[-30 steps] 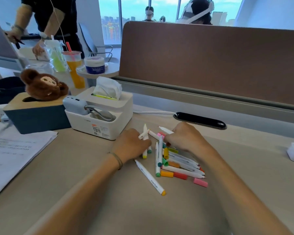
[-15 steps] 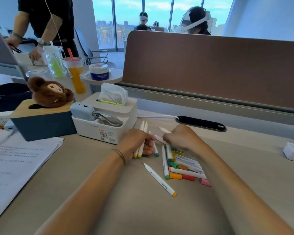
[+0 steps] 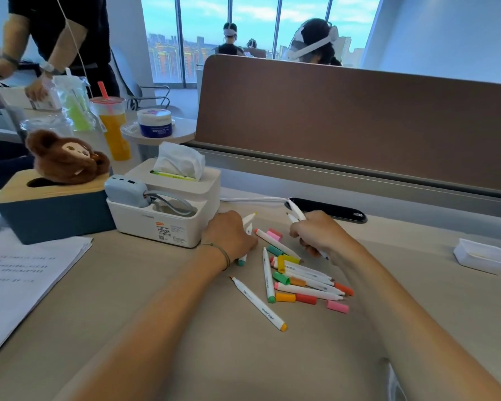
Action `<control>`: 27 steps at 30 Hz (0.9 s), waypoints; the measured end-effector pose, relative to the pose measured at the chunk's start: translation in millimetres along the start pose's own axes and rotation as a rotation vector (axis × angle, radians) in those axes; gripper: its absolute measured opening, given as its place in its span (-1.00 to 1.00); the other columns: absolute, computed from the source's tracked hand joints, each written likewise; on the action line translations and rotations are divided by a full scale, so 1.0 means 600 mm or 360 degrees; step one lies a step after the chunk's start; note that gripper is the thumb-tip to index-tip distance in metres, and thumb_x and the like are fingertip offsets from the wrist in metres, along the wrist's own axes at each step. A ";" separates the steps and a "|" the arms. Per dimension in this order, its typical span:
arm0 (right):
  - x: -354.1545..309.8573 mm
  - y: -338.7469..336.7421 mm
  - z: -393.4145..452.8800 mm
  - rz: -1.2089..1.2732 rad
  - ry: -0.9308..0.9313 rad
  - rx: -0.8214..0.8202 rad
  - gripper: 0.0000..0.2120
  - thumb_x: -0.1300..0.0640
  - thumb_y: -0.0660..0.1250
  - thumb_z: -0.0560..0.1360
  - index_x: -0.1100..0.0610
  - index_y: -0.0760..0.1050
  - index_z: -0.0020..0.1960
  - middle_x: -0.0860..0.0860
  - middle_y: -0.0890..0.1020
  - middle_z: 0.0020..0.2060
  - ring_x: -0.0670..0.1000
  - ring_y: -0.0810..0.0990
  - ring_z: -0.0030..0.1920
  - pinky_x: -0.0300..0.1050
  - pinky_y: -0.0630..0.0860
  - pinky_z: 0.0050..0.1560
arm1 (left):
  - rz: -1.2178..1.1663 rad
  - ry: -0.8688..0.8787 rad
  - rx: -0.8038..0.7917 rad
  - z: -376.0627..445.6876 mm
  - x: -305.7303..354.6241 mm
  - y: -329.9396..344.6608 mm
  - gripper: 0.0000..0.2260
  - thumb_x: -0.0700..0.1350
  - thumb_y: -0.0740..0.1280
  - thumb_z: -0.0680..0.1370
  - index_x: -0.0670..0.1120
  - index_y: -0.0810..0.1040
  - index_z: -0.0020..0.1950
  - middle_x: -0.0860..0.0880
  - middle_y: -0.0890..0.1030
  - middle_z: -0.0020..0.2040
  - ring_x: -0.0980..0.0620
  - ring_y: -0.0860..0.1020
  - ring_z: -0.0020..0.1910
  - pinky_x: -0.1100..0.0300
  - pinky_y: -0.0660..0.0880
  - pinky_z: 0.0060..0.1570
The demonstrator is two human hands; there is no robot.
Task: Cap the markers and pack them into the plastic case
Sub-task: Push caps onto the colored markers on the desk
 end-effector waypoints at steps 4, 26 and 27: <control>-0.018 0.010 0.008 -0.0247 -0.0158 0.0123 -0.80 0.10 0.46 0.52 0.10 0.48 0.07 0.02 0.53 -0.17 -0.04 0.52 -0.23 -0.20 0.41 -0.32 | -0.0396 -0.0069 -0.0096 -0.015 -0.011 -0.003 -0.70 0.13 0.31 0.58 -0.10 0.52 -0.13 -0.07 0.59 -0.23 0.03 0.56 -0.28 0.20 0.48 -0.23; -0.066 0.122 -0.118 -0.0958 -0.0475 -0.0472 -0.75 0.04 0.53 0.40 0.17 0.53 -0.24 0.04 0.50 -0.38 0.01 0.44 -0.42 -0.19 0.31 -0.43 | -0.1956 -0.0537 -0.0586 -0.153 -0.102 -0.030 -0.86 -0.21 0.13 0.61 -0.09 0.42 -0.11 0.01 0.29 -0.47 0.11 0.21 -0.60 0.35 0.15 -0.63; -0.067 0.104 -0.118 -0.0772 -0.0438 -0.0437 -0.77 0.07 0.48 0.42 0.17 0.50 -0.24 0.05 0.48 -0.39 0.01 0.41 -0.45 -0.20 0.28 -0.45 | -0.1895 -0.0527 -0.0578 -0.154 -0.097 -0.030 -0.88 -0.18 0.16 0.61 -0.09 0.45 -0.09 0.02 0.25 -0.47 0.12 0.16 -0.61 0.36 0.10 -0.64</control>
Point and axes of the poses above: each hand's wrist, its own z-axis towards the middle knuckle, its own y-axis out of the palm, x = y × z, the point moved 7 cm from there along z, towards the middle knuckle
